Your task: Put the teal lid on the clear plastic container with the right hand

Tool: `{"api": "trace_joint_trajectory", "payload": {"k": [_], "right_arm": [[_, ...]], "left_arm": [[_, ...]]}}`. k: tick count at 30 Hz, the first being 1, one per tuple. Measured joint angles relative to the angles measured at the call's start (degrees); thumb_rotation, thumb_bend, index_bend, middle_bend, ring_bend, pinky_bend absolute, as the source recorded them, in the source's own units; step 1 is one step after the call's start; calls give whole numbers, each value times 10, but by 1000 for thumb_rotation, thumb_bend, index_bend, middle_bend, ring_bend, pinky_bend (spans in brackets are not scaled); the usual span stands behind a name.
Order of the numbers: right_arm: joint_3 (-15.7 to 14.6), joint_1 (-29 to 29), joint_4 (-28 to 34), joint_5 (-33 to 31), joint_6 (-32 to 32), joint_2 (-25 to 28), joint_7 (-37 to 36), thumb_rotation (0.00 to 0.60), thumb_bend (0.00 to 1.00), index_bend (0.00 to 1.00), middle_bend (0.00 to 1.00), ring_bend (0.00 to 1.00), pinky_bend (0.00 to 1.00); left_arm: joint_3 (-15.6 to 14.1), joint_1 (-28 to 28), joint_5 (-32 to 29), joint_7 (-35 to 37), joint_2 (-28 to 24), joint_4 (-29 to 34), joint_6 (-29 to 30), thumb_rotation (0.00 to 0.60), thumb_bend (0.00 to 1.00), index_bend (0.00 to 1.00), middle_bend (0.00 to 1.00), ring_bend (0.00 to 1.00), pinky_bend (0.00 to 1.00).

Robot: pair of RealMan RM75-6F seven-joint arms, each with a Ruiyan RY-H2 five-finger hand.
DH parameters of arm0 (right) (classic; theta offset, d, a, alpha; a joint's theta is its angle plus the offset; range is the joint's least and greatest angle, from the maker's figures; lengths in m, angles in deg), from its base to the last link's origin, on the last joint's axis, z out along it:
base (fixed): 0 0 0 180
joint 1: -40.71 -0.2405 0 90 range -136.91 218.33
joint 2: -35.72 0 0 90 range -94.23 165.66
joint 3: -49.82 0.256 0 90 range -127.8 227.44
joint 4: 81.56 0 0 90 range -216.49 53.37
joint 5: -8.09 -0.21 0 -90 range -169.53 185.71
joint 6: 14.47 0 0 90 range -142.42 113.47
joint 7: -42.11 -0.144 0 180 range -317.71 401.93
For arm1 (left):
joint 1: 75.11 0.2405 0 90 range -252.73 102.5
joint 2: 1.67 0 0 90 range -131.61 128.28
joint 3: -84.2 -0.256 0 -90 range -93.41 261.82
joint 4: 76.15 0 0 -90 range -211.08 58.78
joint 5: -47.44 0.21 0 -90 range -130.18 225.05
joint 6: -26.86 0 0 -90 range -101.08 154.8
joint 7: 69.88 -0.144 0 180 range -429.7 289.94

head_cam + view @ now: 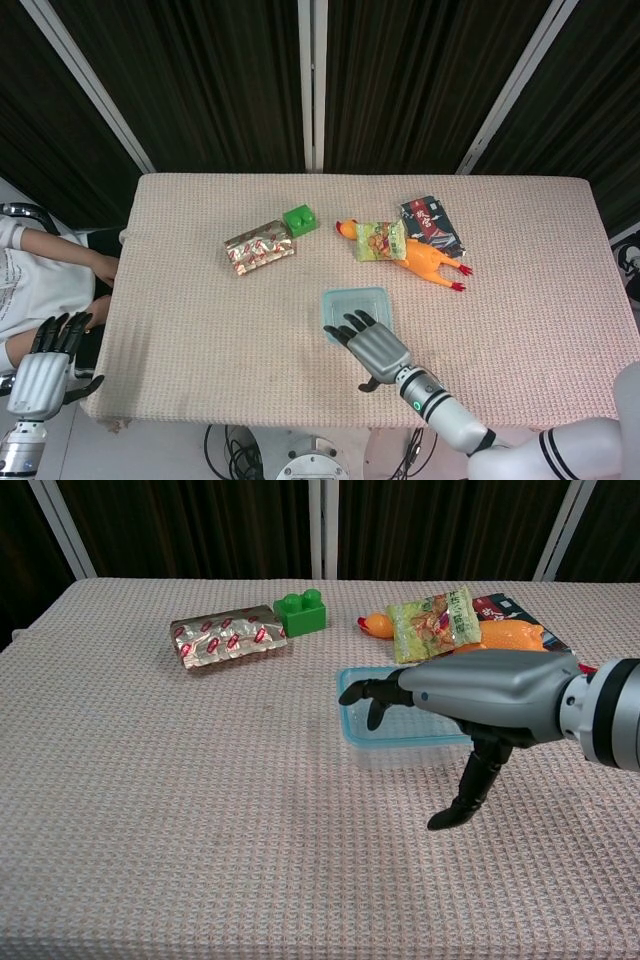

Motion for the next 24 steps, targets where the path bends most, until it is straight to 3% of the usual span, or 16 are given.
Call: {"api": "trace_joint_trajectory", "payload": {"k": [5, 12, 24], "right_arm": [[30, -3, -7, -17, -4, 11, -11, 600, 67, 0, 180, 0, 0], [65, -36, -50, -96, 26, -1, -12, 600, 66, 0, 179, 0, 0], [77, -79, -99, -160, 50, -37, 7, 600, 66, 0, 184, 0, 0]], "left_arm": [[0, 0, 0, -2, 1, 1, -1, 600, 141, 64, 67, 0, 0], [-1, 1, -1, -4, -1, 4, -1, 600, 141, 64, 67, 0, 0], [-1, 0, -4, -4, -1, 3, -6, 600, 141, 64, 67, 0, 0]]}}
